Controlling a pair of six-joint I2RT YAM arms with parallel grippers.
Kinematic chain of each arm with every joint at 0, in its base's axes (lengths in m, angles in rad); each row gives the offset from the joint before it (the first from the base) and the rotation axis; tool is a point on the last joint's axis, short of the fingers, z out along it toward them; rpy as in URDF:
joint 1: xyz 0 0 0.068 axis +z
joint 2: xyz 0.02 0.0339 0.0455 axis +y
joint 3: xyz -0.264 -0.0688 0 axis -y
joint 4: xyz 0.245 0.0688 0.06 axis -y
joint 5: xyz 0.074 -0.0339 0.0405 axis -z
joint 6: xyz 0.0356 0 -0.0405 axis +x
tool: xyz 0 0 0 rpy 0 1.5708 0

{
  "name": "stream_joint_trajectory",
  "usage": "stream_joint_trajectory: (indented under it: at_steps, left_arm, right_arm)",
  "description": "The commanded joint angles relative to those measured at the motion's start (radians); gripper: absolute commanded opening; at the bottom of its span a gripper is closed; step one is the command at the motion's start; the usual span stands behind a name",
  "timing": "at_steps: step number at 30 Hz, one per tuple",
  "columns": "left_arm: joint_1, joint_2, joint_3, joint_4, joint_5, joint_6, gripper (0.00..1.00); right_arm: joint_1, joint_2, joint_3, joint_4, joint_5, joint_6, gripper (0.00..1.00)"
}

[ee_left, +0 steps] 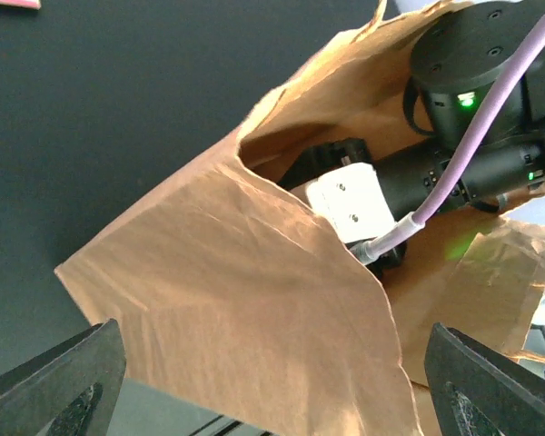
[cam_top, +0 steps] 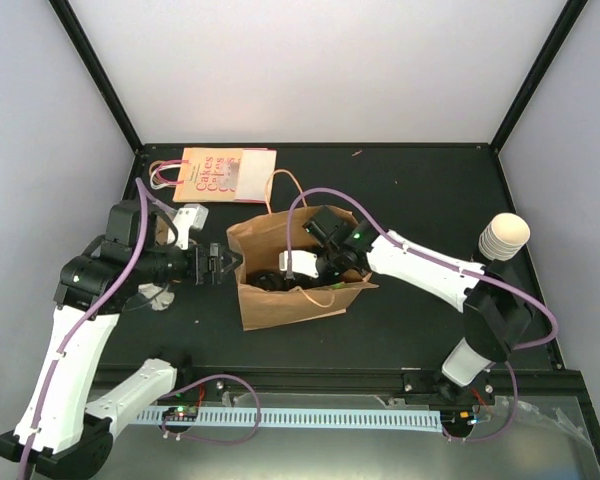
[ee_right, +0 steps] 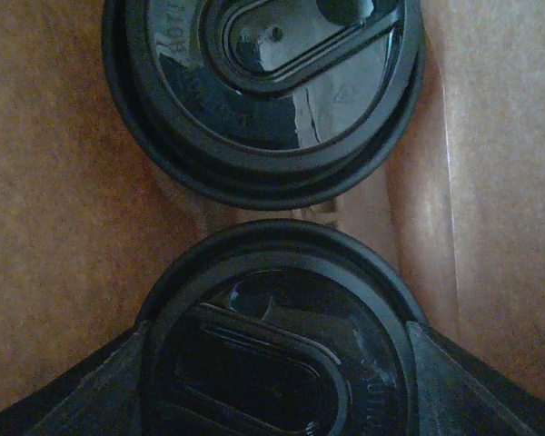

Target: Pack the takeout coffee

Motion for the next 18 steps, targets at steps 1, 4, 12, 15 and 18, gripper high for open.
stream_joint_trajectory:
  at_steps: [1,4,12,15,18]
  left_arm:
    - [-0.023,0.017,0.073,-0.131,-0.098,-0.015,0.93]
    - [-0.05,0.048,0.102,-0.144,-0.13,-0.052,0.93]
    - [-0.232,0.18,0.177,-0.215,-0.312,-0.165,0.93]
    - [-0.233,0.251,0.23,-0.32,-0.411,-0.176,0.88]
    - [-0.234,0.267,0.228,-0.356,-0.467,-0.174,0.82]
  right_arm:
    - [0.053,0.141,-0.049,-0.124,0.064,0.059,0.46]
    - [0.06,0.15,-0.035,-0.128,0.065,0.071,0.47]
    - [0.072,0.158,-0.014,-0.129,0.102,0.072,0.47]
    - [0.072,0.154,-0.023,-0.119,0.105,0.065,0.47]
    - [0.071,0.144,-0.052,-0.103,0.112,0.048,0.47]
